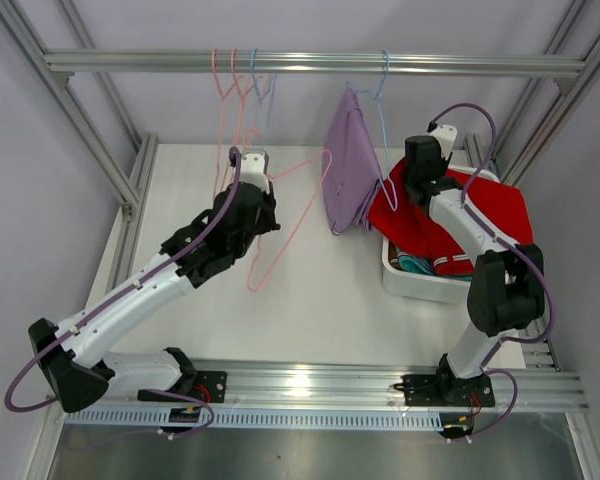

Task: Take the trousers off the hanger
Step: Place the trousers in the bin.

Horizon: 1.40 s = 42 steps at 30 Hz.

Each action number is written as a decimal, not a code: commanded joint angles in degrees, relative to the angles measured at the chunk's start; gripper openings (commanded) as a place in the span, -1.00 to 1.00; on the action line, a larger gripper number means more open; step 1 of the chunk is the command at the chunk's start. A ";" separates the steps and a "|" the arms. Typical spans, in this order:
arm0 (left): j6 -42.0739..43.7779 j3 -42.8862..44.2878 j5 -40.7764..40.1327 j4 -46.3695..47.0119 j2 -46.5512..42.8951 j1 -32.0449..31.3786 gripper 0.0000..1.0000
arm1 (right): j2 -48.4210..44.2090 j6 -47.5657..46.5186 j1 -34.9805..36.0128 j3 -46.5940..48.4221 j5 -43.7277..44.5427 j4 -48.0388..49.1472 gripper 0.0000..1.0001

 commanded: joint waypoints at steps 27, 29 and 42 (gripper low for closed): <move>0.61 3.35 3.46 0.79 0.00 -0.50 -0.58 | -14.23 1.04 -4.72 15.18 -7.11 -25.03 0.51; 0.61 3.44 3.72 0.87 0.18 -0.50 -0.58 | -15.11 1.58 -4.73 14.13 -7.38 -26.44 0.37; 0.69 3.62 4.34 0.70 0.27 -0.50 -0.55 | -12.40 14.84 -8.59 -8.52 -12.12 -28.20 -1.00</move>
